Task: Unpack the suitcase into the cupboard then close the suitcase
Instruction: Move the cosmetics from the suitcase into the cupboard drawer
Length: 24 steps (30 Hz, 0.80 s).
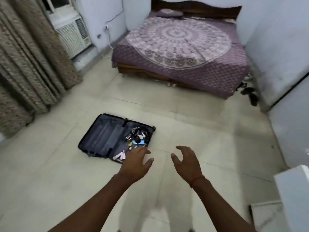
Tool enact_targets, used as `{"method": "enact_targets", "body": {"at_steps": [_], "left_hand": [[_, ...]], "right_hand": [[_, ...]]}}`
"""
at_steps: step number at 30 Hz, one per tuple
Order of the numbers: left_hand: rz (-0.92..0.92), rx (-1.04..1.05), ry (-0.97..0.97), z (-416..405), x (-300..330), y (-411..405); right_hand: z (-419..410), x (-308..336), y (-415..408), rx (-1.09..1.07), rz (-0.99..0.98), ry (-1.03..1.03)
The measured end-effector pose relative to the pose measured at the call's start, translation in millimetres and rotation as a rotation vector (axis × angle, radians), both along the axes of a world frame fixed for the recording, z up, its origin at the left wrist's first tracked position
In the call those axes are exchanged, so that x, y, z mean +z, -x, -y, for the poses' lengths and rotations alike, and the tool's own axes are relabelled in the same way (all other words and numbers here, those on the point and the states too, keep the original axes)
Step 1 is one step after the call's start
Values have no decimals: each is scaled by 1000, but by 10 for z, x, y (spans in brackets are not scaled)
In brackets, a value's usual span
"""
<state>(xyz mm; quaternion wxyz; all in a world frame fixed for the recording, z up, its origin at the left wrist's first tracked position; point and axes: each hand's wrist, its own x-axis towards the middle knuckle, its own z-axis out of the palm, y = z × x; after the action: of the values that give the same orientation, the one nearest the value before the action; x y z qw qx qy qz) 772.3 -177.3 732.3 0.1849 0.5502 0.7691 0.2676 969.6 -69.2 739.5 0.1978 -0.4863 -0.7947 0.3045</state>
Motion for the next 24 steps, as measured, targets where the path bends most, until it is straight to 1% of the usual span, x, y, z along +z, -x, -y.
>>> {"method": "enact_targets", "body": {"at_steps": [3,5,10,13,18,20,24], "left_hand": [[13,50,-2,427,-50,604],[36,75,44,611,-63,977],[83,51,134,671,-259,1779],[136,56,154,579,-406,2167],[272,34,224,299,-758,2813],[332,40,280,100,-994,3070],[387,27,385,-329,-1632,3499]], "right_hand": [[357,-105,681,59,4,30],[553,-126,1087,69,9,74],[699,-205,1755,51,38,167],[545,-369,2044,41,67,218],[97,-868,2742,30,107,314],[-101,-1144,3055,37,125,364],[-406,-1877,3574,82,190,437]]}}
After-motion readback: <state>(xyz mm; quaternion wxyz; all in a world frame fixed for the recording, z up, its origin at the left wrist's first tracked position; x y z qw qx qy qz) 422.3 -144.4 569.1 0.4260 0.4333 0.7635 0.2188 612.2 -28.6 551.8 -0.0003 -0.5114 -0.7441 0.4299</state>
